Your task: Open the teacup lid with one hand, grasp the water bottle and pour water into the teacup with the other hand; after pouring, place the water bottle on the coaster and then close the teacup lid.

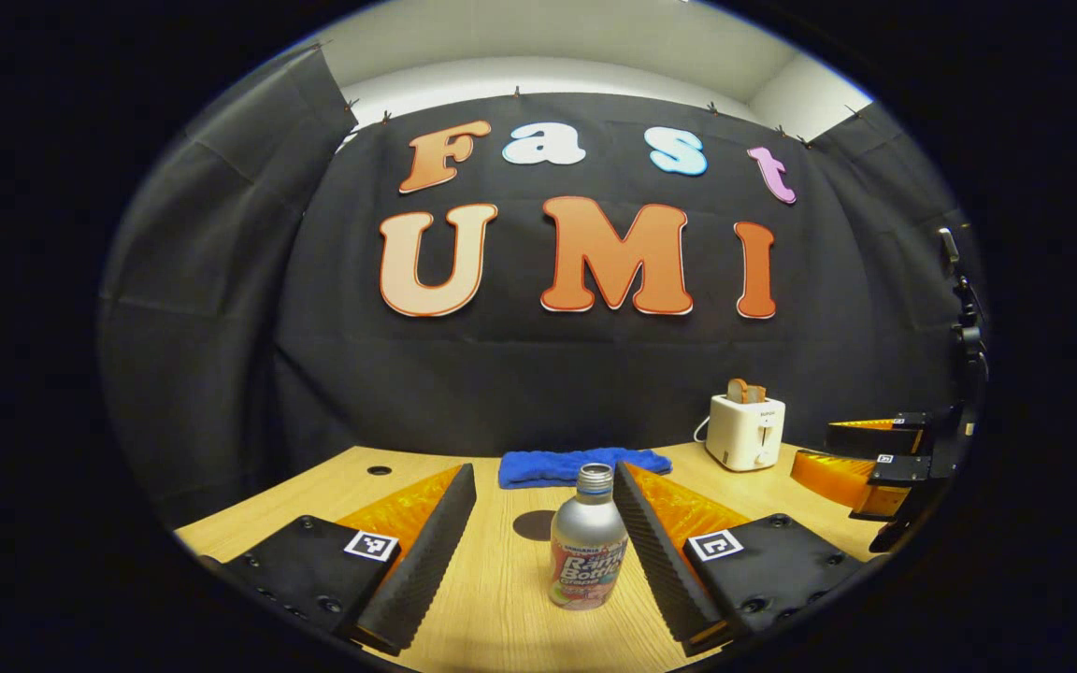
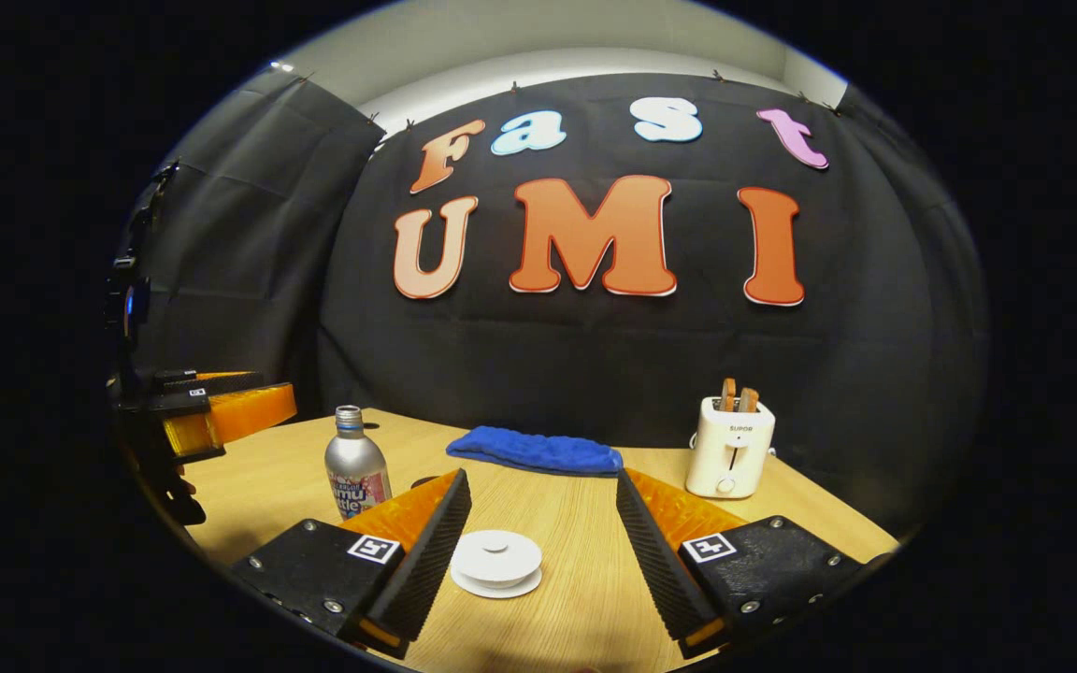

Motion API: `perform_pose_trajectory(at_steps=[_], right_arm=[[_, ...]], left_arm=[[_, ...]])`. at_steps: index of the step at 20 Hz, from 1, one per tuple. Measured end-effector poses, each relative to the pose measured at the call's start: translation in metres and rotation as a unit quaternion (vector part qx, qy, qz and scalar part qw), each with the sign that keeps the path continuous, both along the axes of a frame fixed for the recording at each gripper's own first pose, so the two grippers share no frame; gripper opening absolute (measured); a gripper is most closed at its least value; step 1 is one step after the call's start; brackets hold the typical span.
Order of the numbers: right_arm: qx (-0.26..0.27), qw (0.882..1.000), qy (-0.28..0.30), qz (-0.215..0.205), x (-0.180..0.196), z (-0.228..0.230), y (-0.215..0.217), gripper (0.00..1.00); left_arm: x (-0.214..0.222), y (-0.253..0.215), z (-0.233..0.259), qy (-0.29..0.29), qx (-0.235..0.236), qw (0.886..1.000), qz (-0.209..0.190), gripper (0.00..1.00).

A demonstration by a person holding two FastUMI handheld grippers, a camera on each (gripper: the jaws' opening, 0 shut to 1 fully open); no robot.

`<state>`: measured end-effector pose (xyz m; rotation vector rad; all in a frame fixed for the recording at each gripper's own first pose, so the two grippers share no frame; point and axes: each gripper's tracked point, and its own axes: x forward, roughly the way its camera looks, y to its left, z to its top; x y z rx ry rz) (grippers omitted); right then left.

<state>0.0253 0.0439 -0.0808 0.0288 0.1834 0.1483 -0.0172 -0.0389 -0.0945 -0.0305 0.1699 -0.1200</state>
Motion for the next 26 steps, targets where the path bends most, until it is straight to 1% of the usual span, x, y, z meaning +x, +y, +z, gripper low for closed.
perform_pose_trajectory(at_steps=[3, 4, 5, 6, 7, 8, 9, 10, 11, 16, 18, 19, 21, 22, 23, 25, 26], right_arm=[[0.018, 0.999, 0.041, 0.022, 0.007, -0.024, 0.014, 0.93], [0.016, 0.999, 0.046, 0.024, 0.01, -0.03, 0.016, 0.93], [0.01, 0.998, 0.05, 0.024, 0.013, -0.034, 0.016, 0.92], [0.003, 0.998, 0.051, 0.028, 0.017, -0.039, 0.018, 0.93], [-0.003, 0.998, 0.057, 0.031, 0.02, -0.045, 0.021, 0.93], [-0.009, 0.997, 0.07, 0.033, 0.021, -0.055, 0.023, 0.92], [-0.01, 0.996, 0.083, 0.038, 0.022, -0.065, 0.026, 0.93], [-0.008, 0.995, 0.094, 0.04, 0.022, -0.073, 0.028, 0.91], [-0.007, 0.994, 0.101, 0.042, 0.024, -0.077, 0.03, 0.85], [-0.015, 0.992, 0.109, 0.06, 0.03, -0.087, 0.041, 0.84], [-0.02, 0.992, 0.113, 0.053, 0.037, -0.092, 0.042, 0.83], [-0.016, 0.991, 0.117, 0.054, 0.039, -0.095, 0.042, 0.74], [-0.006, 0.99, 0.124, 0.062, 0.041, -0.097, 0.046, 0.74], [-0.003, 0.99, 0.128, 0.065, 0.042, -0.099, 0.047, 0.74], [-0.001, 0.99, 0.129, 0.061, 0.045, -0.099, 0.045, 0.71], [0.005, 0.988, 0.139, 0.068, 0.046, -0.101, 0.048, 0.56], [0.007, 0.988, 0.137, 0.07, 0.046, -0.1, 0.049, 0.52]], left_arm=[[0.0, -0.007, -0.016, 0.016, 0.003, 1.0, -0.008, 0.97], [0.0, -0.005, -0.022, 0.02, 0.009, 1.0, -0.005, 1.0], [0.001, -0.008, -0.027, 0.024, 0.013, 1.0, -0.007, 1.0], [0.0, -0.011, -0.031, 0.029, 0.016, 0.999, -0.009, 0.97], [0.0, -0.012, -0.035, 0.032, 0.017, 0.999, -0.012, 0.97], [0.001, -0.014, -0.039, 0.037, 0.017, 0.999, -0.013, 0.97], [0.001, -0.015, -0.043, 0.04, 0.018, 0.999, -0.015, 0.94], [0.001, -0.016, -0.046, 0.044, 0.019, 0.999, -0.015, 0.94], [0.002, -0.016, -0.052, 0.05, 0.021, 0.998, -0.017, 0.97], [0.002, -0.018, -0.065, 0.068, 0.029, 0.997, -0.023, 0.97], [0.005, -0.017, -0.07, 0.073, 0.035, 0.996, -0.021, 0.97], [0.006, -0.015, -0.072, 0.076, 0.04, 0.996, -0.018, 0.97], [0.007, -0.017, -0.074, 0.077, 0.04, 0.996, -0.02, 0.97], [0.006, -0.02, -0.074, 0.078, 0.037, 0.996, -0.023, 0.94], [0.005, -0.021, -0.075, 0.08, 0.034, 0.996, -0.025, 0.97], [0.007, -0.021, -0.077, 0.085, 0.033, 0.996, -0.021, 0.97], [0.008, -0.022, -0.076, 0.084, 0.032, 0.996, -0.021, 0.94]])
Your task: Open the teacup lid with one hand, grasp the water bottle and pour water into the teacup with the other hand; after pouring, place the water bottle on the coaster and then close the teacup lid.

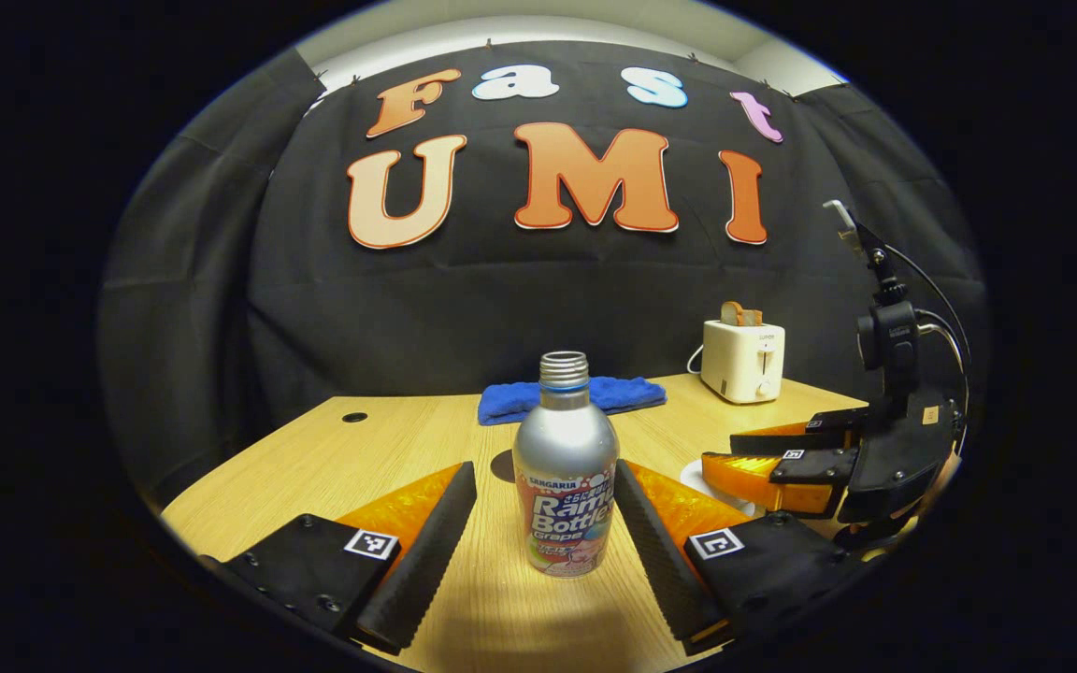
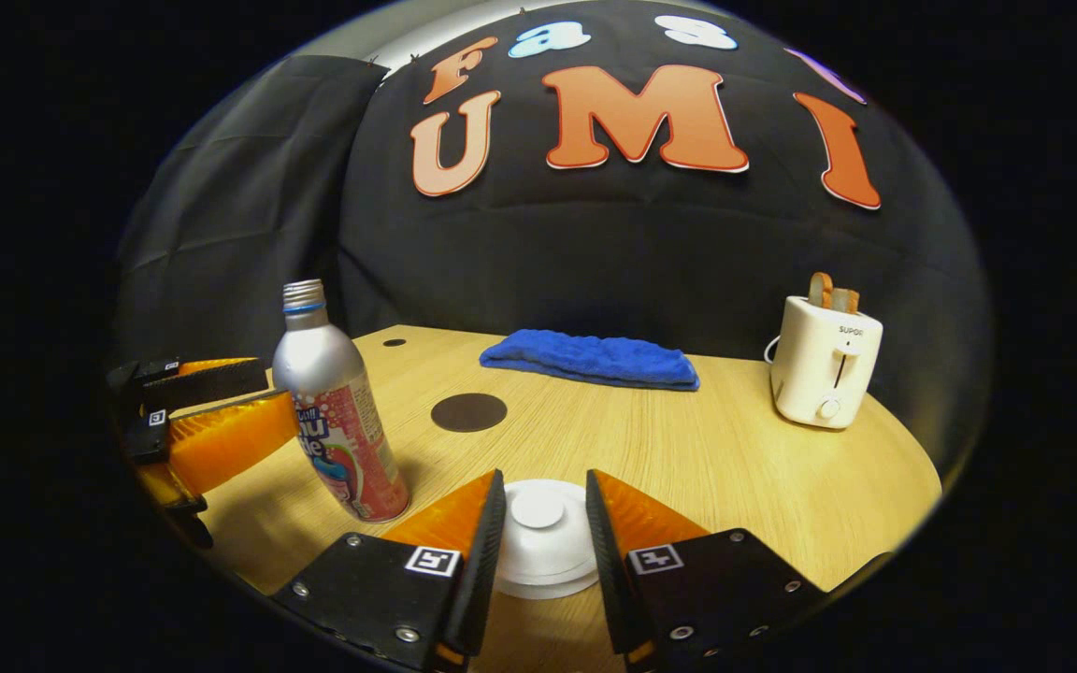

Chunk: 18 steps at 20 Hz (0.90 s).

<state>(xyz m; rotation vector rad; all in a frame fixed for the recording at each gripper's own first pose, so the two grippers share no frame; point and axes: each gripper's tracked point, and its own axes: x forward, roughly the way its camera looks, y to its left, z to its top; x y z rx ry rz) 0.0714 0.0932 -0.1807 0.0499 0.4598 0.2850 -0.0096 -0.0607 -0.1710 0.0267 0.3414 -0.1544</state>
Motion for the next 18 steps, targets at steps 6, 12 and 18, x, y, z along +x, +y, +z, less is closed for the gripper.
perform_pose_trajectory(at_steps=[6, 12, 18], right_arm=[[-0.006, 1.0, 0.003, 0.013, 0.0, 0.0, 0.002, 0.29], [0.006, 1.0, -0.018, 0.015, -0.007, 0.024, -0.006, 0.22], [0.002, 0.999, -0.053, -0.001, -0.02, 0.057, -0.033, 0.22]], left_arm=[[0.001, -0.003, -0.004, 0.006, -0.001, 1.0, 0.002, 0.97], [-0.001, -0.007, -0.024, 0.032, -0.001, 0.999, 0.008, 0.97], [0.009, -0.016, -0.041, 0.052, -0.002, 0.999, 0.003, 0.98]])
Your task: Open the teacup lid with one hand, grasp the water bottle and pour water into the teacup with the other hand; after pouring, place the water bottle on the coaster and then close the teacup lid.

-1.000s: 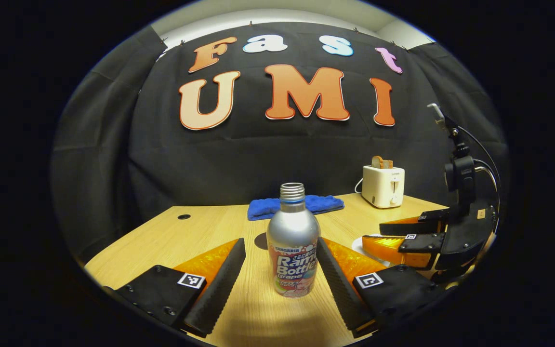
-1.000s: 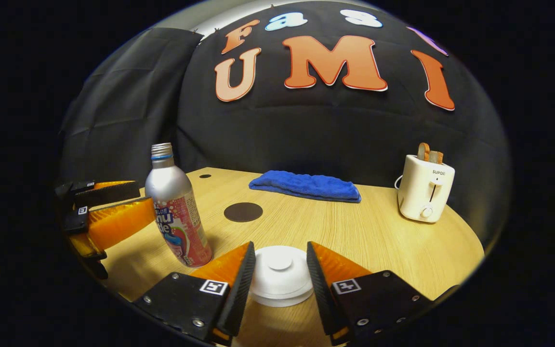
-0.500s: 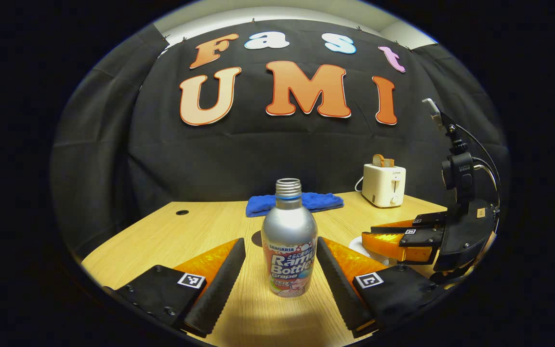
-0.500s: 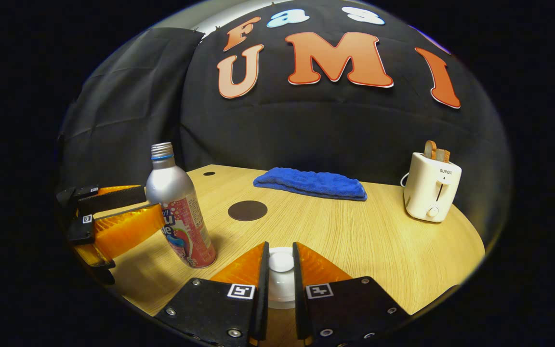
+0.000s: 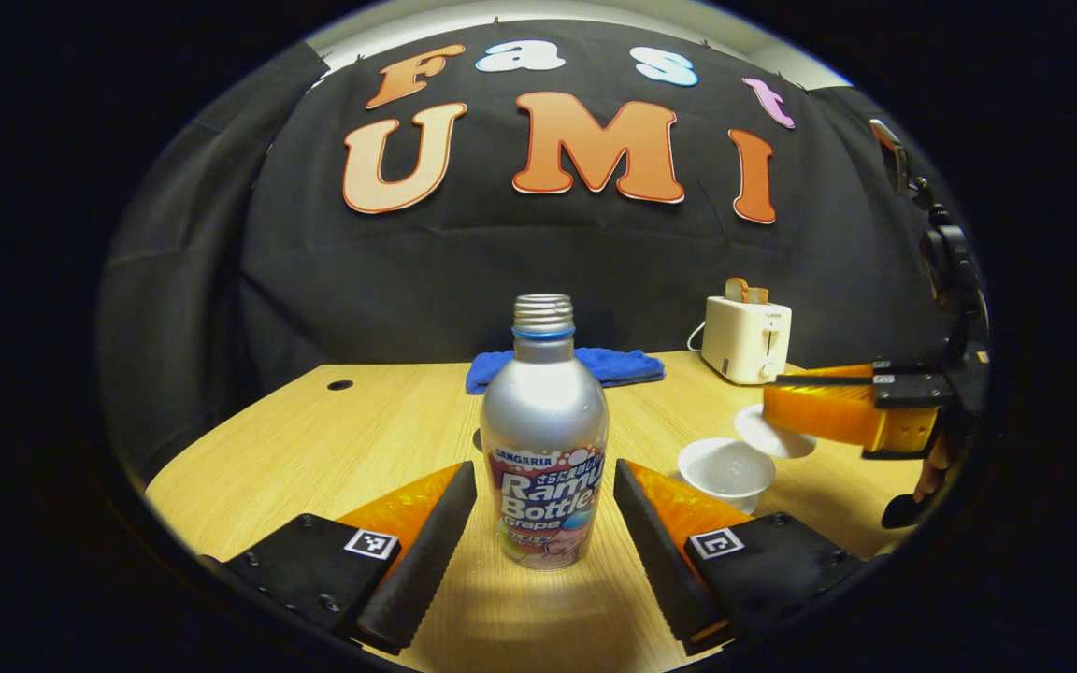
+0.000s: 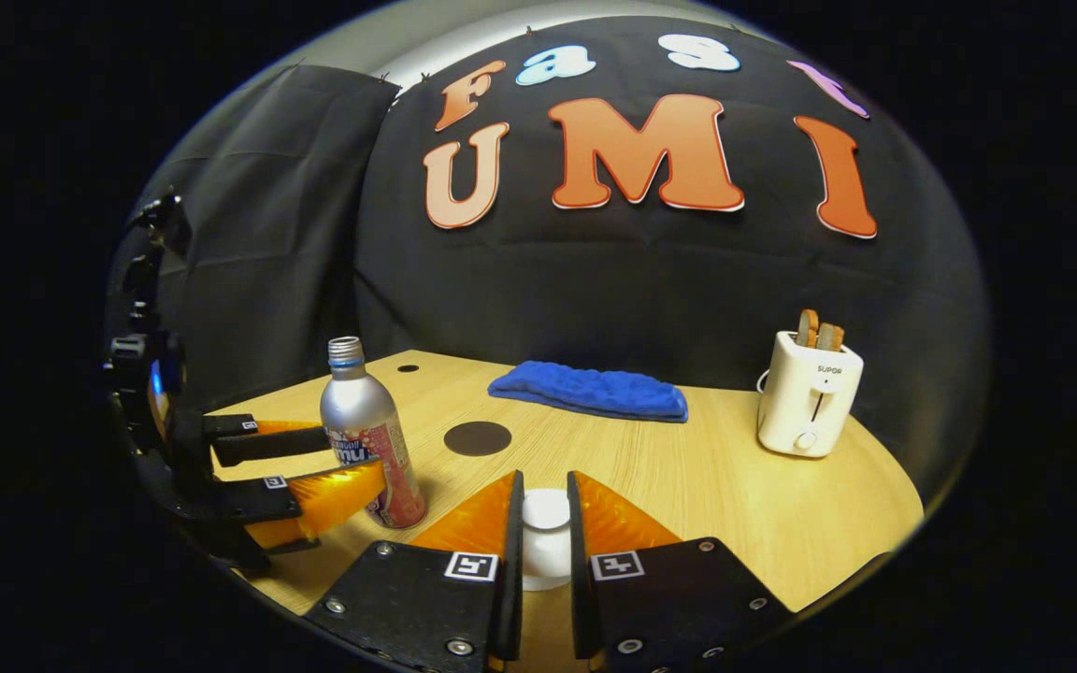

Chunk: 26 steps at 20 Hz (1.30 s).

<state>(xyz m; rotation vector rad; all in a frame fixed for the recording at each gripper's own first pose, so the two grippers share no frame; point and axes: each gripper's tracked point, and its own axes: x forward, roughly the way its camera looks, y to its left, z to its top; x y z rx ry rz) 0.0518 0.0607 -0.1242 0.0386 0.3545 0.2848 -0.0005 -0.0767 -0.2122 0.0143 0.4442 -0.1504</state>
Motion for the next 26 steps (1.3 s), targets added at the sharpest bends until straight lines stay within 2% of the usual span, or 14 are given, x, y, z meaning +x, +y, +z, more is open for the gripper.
perform_pose_trajectory(at_steps=[5, 6, 10, 11, 13, 14, 15, 16, 18, 20, 22, 23, 25, 26], right_arm=[[0.001, 1.0, -0.006, -0.024, -0.009, 0.007, -0.029, 0.22], [0.001, 1.0, -0.007, -0.03, -0.011, 0.008, -0.034, 0.22], [0.005, 0.999, -0.008, -0.047, -0.018, 0.008, -0.053, 0.22], [0.006, 0.999, -0.008, -0.049, -0.019, 0.008, -0.056, 0.22], [0.005, 0.998, -0.008, -0.056, -0.021, 0.008, -0.064, 0.22], [0.004, 0.998, -0.009, -0.061, -0.022, 0.008, -0.068, 0.22], [0.005, 0.998, -0.011, -0.064, -0.024, 0.009, -0.072, 0.22], [0.006, 0.998, -0.012, -0.067, -0.024, 0.009, -0.076, 0.22], [0.005, 0.997, -0.014, -0.076, -0.025, 0.01, -0.085, 0.22], [0.002, 0.995, -0.024, -0.092, -0.026, 0.014, -0.098, 0.22], [0.001, 0.994, -0.036, -0.101, -0.028, 0.018, -0.107, 0.22], [0.0, 0.994, -0.037, -0.106, -0.03, 0.018, -0.112, 0.22], [0.004, 0.993, -0.038, -0.115, -0.032, 0.019, -0.12, 0.22], [0.006, 0.992, -0.039, -0.118, -0.033, 0.019, -0.124, 0.22]], left_arm=[[0.006, -0.005, -0.013, 0.012, 0.005, 1.0, 0.0, 0.98], [0.008, -0.005, -0.014, 0.016, 0.006, 1.0, 0.002, 0.92], [0.013, -0.006, -0.013, 0.01, 0.009, 1.0, 0.004, 0.87], [0.013, -0.007, -0.011, 0.008, 0.01, 1.0, 0.003, 0.82], [0.017, -0.007, -0.002, -0.006, 0.026, 1.0, 0.001, 0.82], [0.02, -0.006, 0.005, -0.02, 0.037, 0.999, 0.002, 0.85], [0.023, -0.004, 0.008, -0.028, 0.053, 0.998, 0.002, 0.8], [0.025, -0.003, 0.013, -0.037, 0.071, 0.997, 0.001, 0.8], [0.03, -0.001, 0.02, -0.052, 0.114, 0.992, -0.004, 0.84], [0.029, -0.002, 0.02, -0.052, 0.149, 0.987, -0.016, 0.8], [0.028, -0.006, 0.016, -0.048, 0.173, 0.983, -0.031, 0.85], [0.028, -0.004, 0.014, -0.046, 0.192, 0.98, -0.035, 0.8], [0.032, -0.004, 0.016, -0.049, 0.234, 0.97, -0.049, 0.8], [0.035, -0.005, 0.017, -0.051, 0.252, 0.965, -0.057, 0.84]])
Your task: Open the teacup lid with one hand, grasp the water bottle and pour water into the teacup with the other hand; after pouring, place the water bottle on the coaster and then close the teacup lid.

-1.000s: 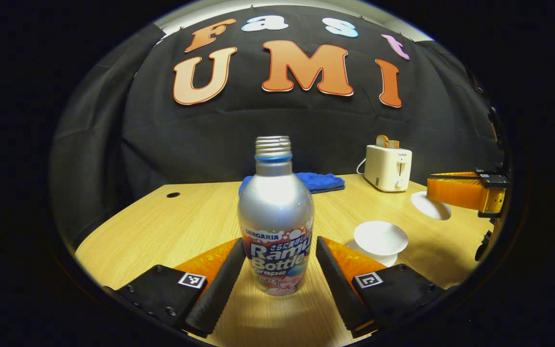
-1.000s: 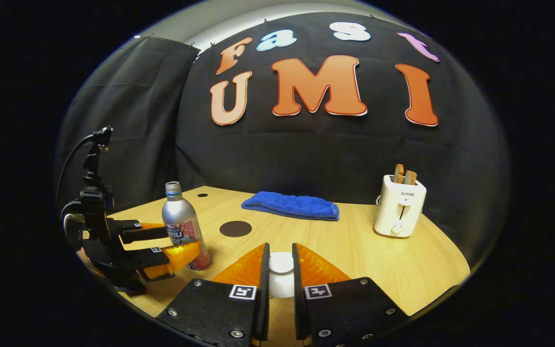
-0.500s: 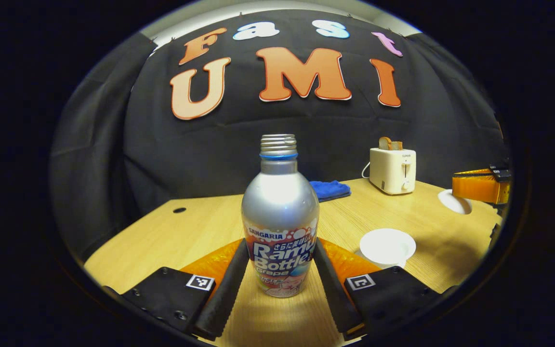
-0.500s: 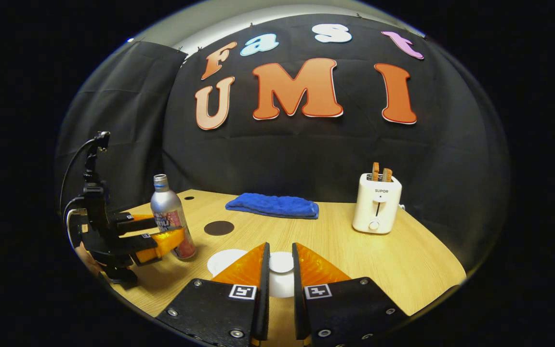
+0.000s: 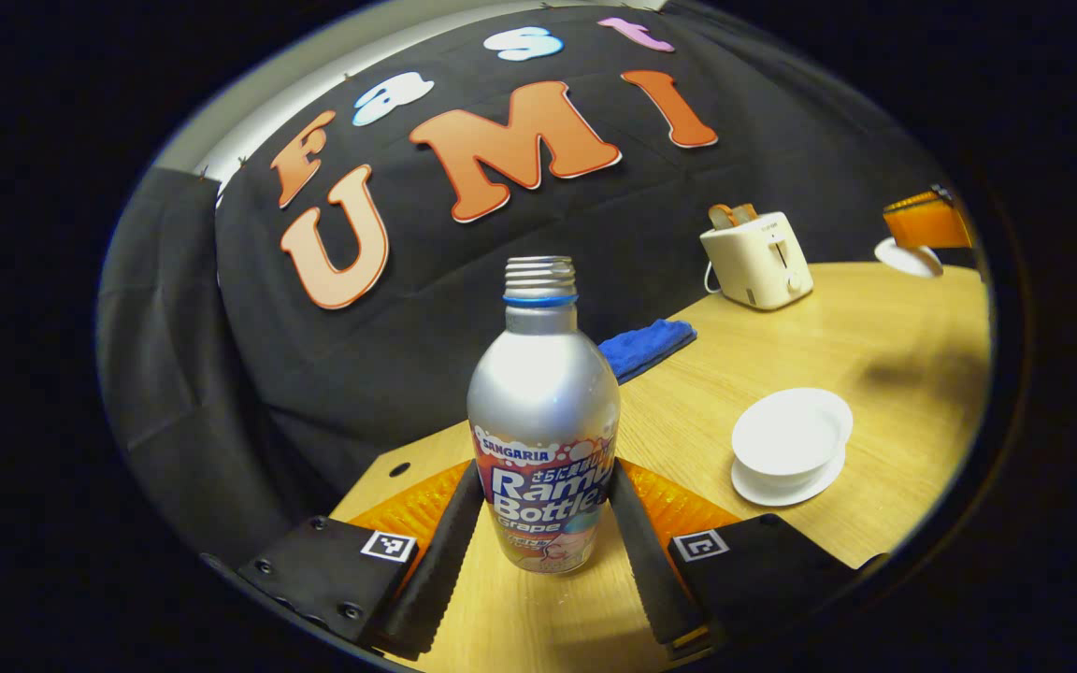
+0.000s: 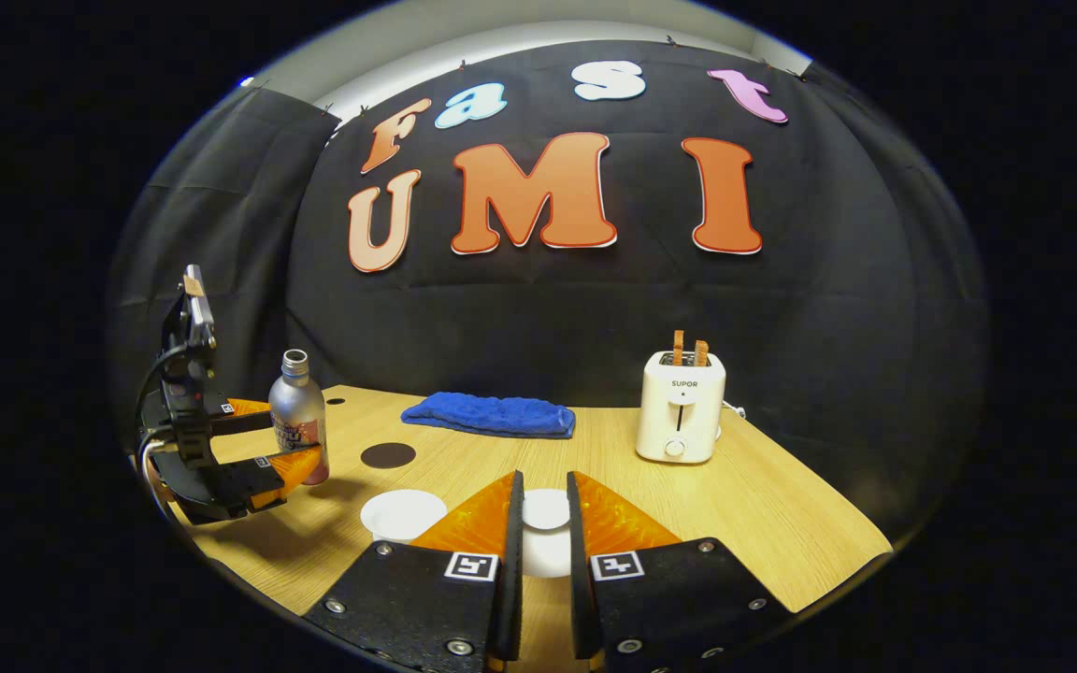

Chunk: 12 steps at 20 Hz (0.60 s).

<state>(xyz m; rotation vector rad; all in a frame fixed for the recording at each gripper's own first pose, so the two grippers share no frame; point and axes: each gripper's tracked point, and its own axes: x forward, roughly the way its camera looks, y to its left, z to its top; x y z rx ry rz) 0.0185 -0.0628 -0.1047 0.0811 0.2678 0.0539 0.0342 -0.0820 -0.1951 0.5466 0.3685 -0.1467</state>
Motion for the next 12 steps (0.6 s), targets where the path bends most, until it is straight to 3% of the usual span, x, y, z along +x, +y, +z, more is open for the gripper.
perform_pose_trajectory(at_steps=[4, 6, 7, 8, 10, 12], right_arm=[[-0.002, 1.0, -0.005, -0.013, -0.008, 0.002, -0.012, 0.22], [-0.008, 1.0, -0.004, -0.018, -0.011, 0.001, -0.018, 0.22], [-0.01, 1.0, -0.004, -0.021, -0.012, 0.001, -0.022, 0.22], [-0.01, 1.0, -0.005, -0.022, -0.015, 0.001, -0.023, 0.22], [-0.004, 1.0, -0.011, -0.017, -0.018, 0.006, -0.022, 0.22], [-0.006, 1.0, -0.016, -0.019, -0.02, 0.007, -0.024, 0.22]], left_arm=[[0.0, 0.004, -0.007, 0.002, 0.078, 0.997, -0.017, 0.8], [0.001, 0.002, -0.006, -0.002, 0.118, 0.993, -0.03, 0.84], [0.003, 0.002, -0.006, -0.005, 0.136, 0.99, -0.038, 0.8], [0.003, 0.001, -0.007, -0.005, 0.149, 0.988, -0.042, 0.84], [0.001, -0.003, -0.012, 0.0, 0.168, 0.984, -0.059, 0.8], [0.0, -0.006, -0.008, -0.011, 0.199, 0.977, -0.079, 0.85]])
